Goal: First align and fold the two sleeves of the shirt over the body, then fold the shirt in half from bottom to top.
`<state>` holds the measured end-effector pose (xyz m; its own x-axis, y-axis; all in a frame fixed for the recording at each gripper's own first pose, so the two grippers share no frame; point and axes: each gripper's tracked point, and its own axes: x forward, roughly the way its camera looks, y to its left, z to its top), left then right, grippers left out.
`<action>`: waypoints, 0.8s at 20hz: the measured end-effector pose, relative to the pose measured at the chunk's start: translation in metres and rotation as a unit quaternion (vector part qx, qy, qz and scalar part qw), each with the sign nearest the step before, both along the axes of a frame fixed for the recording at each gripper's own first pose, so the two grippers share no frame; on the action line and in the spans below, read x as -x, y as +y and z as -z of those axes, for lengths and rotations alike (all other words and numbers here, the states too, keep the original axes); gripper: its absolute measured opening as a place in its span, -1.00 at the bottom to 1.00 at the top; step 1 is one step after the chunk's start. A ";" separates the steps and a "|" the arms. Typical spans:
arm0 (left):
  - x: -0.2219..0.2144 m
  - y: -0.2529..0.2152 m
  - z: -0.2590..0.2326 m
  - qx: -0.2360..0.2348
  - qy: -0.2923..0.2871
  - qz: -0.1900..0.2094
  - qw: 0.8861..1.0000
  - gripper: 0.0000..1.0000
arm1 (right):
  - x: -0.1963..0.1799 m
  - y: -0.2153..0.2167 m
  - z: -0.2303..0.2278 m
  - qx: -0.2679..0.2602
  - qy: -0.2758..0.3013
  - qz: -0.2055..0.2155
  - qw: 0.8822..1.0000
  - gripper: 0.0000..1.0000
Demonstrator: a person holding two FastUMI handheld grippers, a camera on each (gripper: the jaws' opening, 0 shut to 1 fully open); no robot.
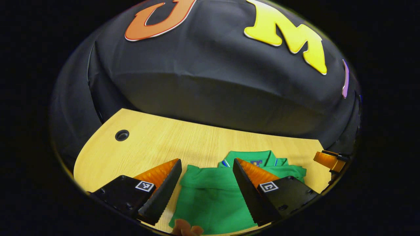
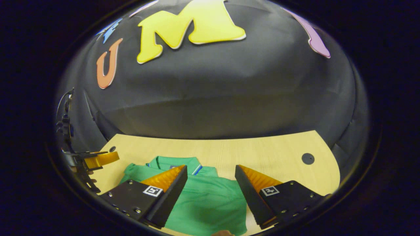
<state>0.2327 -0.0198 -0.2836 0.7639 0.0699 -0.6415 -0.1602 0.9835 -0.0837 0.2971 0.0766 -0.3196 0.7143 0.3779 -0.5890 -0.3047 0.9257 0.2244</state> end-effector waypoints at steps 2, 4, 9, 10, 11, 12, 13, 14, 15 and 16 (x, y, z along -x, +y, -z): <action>0.012 -0.010 -0.021 0.002 -0.022 0.010 1.000 1.00 | 0.015 -0.002 -0.022 0.006 -0.023 0.001 1.000 0.86; 0.031 -0.014 -0.038 -0.016 -0.037 0.026 0.999 1.00 | 0.036 -0.005 -0.046 0.007 -0.041 0.002 0.999 0.86; 0.077 -0.029 -0.091 -0.047 -0.086 0.059 0.993 1.00 | 0.088 -0.011 -0.096 0.018 -0.085 -0.001 0.996 0.86; 0.085 -0.032 -0.101 -0.050 -0.098 0.064 0.992 0.99 | 0.099 -0.011 -0.106 0.019 -0.094 -0.004 0.995 0.92; 0.095 -0.036 -0.114 -0.052 -0.109 0.068 0.990 0.99 | 0.111 -0.012 -0.115 0.021 -0.100 -0.007 0.995 0.86; 0.104 -0.038 -0.123 -0.053 -0.117 0.070 0.989 0.99 | 0.120 -0.013 -0.122 0.021 -0.107 -0.007 0.994 0.86; 0.112 -0.039 -0.129 -0.052 -0.124 0.072 0.988 0.99 | 0.130 -0.014 -0.128 0.019 -0.113 -0.007 0.993 0.86; 0.119 -0.042 -0.137 -0.050 -0.134 0.075 0.987 0.99 | 0.142 -0.015 -0.137 0.015 -0.118 -0.007 0.993 0.86; 0.127 -0.043 -0.147 -0.051 -0.143 0.075 0.986 0.99 | 0.152 -0.016 -0.144 0.012 -0.124 -0.007 0.992 0.86; 0.134 -0.045 -0.156 -0.051 -0.151 0.076 0.984 0.99 | 0.162 -0.018 -0.152 0.012 -0.130 -0.007 0.991 0.85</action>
<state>0.0990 -0.0646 -0.1275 0.9254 -0.0084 -0.3790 0.0071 1.0000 -0.0047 0.1349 0.0582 -0.1678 0.8385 0.3768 -0.3936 -0.3619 0.9251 0.1146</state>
